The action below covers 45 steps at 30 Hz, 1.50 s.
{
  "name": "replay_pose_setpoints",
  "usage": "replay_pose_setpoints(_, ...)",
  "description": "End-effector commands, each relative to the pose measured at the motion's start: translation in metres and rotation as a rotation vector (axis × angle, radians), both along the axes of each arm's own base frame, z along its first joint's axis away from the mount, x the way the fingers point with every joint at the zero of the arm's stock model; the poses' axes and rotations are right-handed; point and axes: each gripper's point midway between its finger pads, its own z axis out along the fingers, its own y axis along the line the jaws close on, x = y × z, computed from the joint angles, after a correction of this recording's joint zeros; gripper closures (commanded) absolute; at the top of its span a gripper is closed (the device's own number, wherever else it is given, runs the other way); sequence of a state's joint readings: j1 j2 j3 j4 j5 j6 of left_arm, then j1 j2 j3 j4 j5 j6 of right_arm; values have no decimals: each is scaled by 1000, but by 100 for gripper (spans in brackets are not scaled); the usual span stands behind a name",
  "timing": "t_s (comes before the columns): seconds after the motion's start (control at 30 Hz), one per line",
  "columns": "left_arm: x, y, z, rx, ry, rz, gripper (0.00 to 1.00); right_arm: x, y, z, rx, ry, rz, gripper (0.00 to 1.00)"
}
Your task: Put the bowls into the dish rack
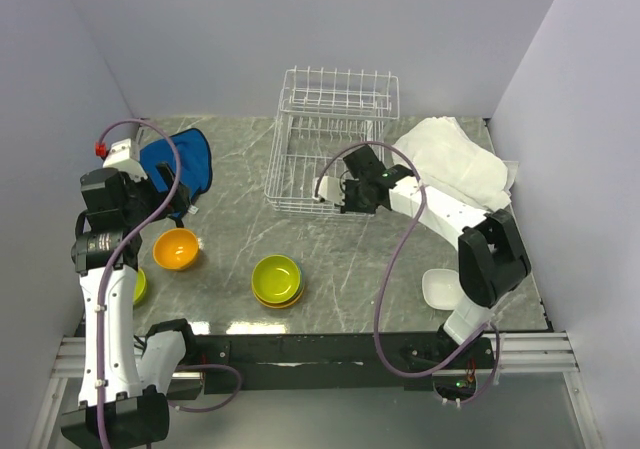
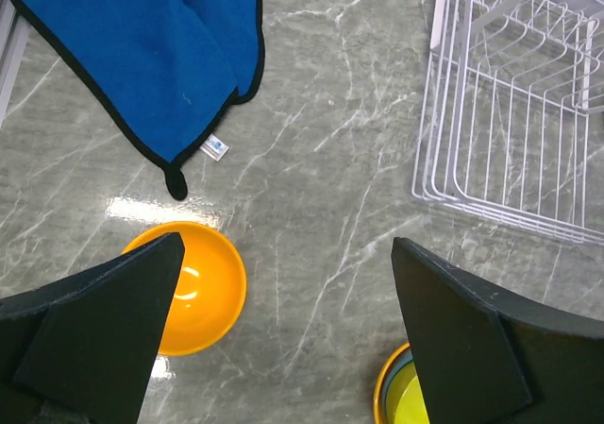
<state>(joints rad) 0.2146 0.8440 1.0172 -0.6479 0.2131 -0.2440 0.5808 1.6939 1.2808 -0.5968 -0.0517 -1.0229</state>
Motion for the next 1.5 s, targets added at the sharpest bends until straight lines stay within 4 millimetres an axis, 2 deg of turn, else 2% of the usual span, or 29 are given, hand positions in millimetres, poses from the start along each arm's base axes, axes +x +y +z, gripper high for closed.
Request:
replay_pose_setpoints(0.0,4,-3,13,21,-64,-32,1,2,-33,32,-112,-90,56,100)
replay_pose_setpoints(0.1,4,-3,10,20,-63,-35,1,-1,-45,31,-127,-79,44,100)
replay_pose_setpoints(0.47,4,-4,4,27,-49,-47,1,-35,-64,25,-153,-42,87,100)
replay_pose_setpoints(0.6,5,-3,2,26,-45,-47,2,-42,-69,25,-167,-41,100,100)
replay_pose_setpoints(0.73,4,-4,-2,25,-36,-55,2,-40,-79,25,-173,-39,72,100)
replay_pose_setpoints(0.93,5,-9,-7,16,-29,-87,1,-23,-88,23,-159,-59,-17,100)
replay_pose_setpoints(0.97,4,-22,-5,-9,-37,-161,1,-20,-88,22,-160,-61,-29,91)
replay_pose_setpoints(1.07,1,-41,-3,-47,-53,-266,1,-18,-87,28,-123,-65,-64,68)
replay_pose_setpoints(1.13,-1,-45,-1,-59,-57,-282,1,-22,-82,35,-72,-64,-79,52)
replay_pose_setpoints(1.17,0,-45,2,-55,-64,-283,1,-22,-82,47,-49,-91,-92,42)
replay_pose_setpoints(1.23,0,-40,5,-27,-65,-271,1,-28,-72,61,24,-88,-108,36)
replay_pose_setpoints(1.27,1,-38,7,-15,-64,-261,1,-28,-69,78,57,-118,-120,28)
replay_pose_setpoints(1.3,3,-33,7,3,-60,-238,1,-32,-69,84,83,-111,-153,28)
replay_pose_setpoints(1.33,4,-31,7,9,-58,-234,1,-30,-66,99,110,-139,-173,27)
replay_pose_setpoints(1.47,11,-26,7,21,-21,-216,1,-45,-80,144,222,-210,-335,24)
